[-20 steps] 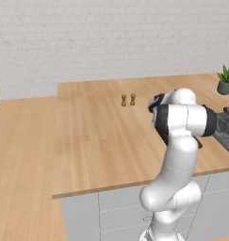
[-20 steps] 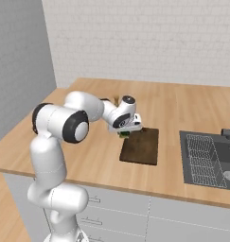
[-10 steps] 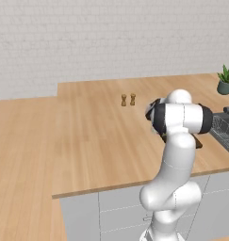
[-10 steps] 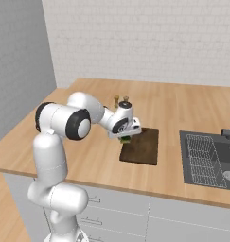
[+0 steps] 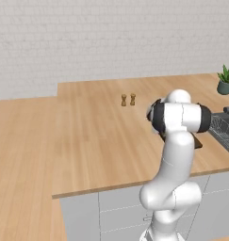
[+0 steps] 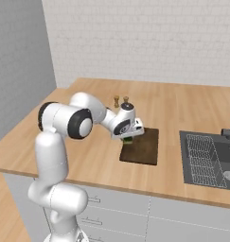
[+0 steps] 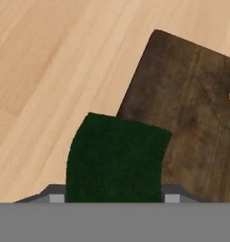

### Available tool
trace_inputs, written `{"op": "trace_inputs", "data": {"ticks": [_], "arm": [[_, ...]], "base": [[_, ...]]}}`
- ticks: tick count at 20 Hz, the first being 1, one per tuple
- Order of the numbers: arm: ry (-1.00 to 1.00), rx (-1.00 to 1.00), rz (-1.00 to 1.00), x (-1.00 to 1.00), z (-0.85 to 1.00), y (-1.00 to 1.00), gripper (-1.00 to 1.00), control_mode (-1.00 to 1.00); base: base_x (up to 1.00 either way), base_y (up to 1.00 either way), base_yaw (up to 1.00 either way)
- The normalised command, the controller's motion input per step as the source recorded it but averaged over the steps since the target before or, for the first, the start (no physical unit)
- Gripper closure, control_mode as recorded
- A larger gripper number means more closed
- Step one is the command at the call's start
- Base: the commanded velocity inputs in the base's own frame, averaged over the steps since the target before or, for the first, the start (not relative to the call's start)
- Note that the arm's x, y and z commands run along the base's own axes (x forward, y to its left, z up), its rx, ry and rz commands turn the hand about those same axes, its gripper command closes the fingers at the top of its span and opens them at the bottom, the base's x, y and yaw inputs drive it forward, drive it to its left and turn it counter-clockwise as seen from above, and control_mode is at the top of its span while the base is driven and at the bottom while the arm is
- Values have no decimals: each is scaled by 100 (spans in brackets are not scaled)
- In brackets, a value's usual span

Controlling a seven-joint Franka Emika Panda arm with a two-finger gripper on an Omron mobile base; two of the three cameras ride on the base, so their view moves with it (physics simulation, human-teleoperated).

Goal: Pick up the sponge from the counter and clean the cutting board by briefly scrubbing or pressing down on the cutting board. Once finished, release the sponge.

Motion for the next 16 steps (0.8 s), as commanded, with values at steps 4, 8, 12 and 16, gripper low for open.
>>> {"op": "trace_inputs", "data": {"ticks": [4,8,12,16], "arm": [[0,0,0,64,1,-18,100,-100],[0,0,0,80,0,-20,100,-100],[0,0,0,40,0,-30,100,-100],[-1,0,1,-7,0,-46,100,-100]], "base": [[0,0,0],[0,0,0],[0,0,0],[0,0,0]]}}
